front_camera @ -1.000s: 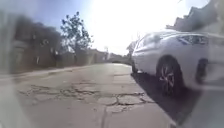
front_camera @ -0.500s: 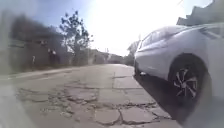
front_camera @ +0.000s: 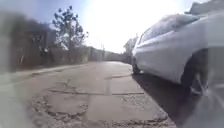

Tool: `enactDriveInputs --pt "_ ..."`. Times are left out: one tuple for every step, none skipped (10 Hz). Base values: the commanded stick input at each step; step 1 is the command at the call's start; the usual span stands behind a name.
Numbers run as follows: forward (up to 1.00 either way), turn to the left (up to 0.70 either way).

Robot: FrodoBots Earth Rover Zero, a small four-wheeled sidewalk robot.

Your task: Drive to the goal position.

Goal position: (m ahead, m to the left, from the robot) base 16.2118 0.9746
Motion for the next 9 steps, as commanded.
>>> enactDriveInputs --pt "1.00 -0.02" --pt "1.00 -0.02" --pt "1.00 -0.02" --pt "1.00 -0.02" --pt "1.00 -0.03" --pt "1.00 -0.03" --pt "1.00 -0.03" --pt "1.00 0.00" --pt "1.00 0.10"
